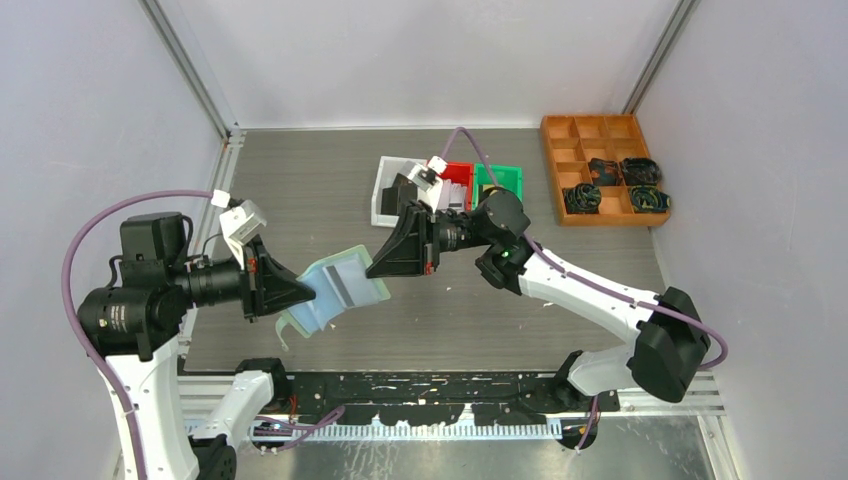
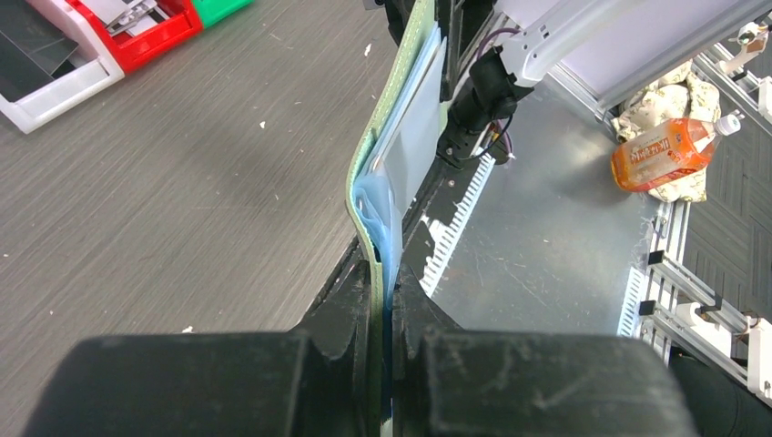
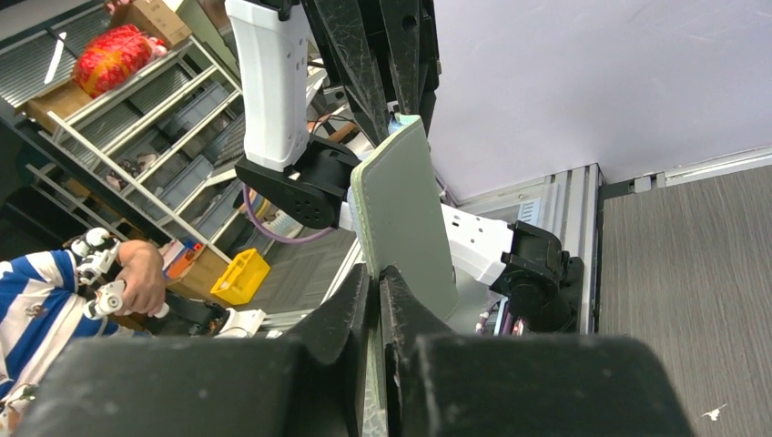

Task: Take the credit cards out of the card holder
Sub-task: Remove the credit card from the card holder.

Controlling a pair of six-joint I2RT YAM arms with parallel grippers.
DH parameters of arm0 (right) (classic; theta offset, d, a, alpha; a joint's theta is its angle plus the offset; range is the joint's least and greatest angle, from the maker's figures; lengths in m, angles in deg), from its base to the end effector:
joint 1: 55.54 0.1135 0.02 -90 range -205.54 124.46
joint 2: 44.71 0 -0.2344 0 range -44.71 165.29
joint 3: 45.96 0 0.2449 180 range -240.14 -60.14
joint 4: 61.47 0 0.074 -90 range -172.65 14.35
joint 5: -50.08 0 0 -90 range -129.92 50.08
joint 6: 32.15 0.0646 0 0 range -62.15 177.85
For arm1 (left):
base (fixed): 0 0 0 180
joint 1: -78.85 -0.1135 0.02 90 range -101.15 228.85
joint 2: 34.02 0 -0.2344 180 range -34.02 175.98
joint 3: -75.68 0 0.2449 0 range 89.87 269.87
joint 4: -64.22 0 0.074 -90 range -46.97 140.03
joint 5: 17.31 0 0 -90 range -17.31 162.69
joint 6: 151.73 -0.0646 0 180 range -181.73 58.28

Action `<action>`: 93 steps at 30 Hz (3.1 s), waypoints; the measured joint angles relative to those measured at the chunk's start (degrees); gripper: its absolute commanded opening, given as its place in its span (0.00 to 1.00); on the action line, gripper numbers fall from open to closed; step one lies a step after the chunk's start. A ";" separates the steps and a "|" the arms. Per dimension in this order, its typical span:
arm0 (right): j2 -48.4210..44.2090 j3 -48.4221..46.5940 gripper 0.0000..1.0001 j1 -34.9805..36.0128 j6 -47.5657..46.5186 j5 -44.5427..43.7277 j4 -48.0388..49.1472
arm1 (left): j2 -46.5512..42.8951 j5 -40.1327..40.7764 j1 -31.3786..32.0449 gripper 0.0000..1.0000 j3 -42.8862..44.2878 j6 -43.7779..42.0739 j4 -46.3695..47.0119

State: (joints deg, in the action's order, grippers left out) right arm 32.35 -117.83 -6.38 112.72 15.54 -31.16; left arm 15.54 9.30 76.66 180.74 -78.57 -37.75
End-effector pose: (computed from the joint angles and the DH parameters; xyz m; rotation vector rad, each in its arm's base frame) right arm 0.1635 0.2705 0.3668 -0.9968 1.3354 2.0078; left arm 0.0797 -0.0548 0.4191 0.7465 1.9272 -1.0896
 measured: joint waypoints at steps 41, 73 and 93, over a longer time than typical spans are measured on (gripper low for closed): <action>-17.51 0.48 0.99 7.61 -33.86 -18.99 -34.73 | 0.07 -2.27 0.00 0.00 1.97 3.17 2.32; -12.85 1.01 1.00 32.15 -58.14 -63.45 -32.57 | -1.09 7.15 0.00 0.00 -0.24 5.60 4.87; -7.91 -1.27 0.87 37.88 -65.79 -73.66 -30.84 | -1.07 7.37 0.00 0.00 0.04 5.92 4.85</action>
State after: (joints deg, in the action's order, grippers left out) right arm 24.43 -119.10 31.50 46.93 -58.12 -62.00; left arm 14.47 16.66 76.66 180.78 -72.64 -32.90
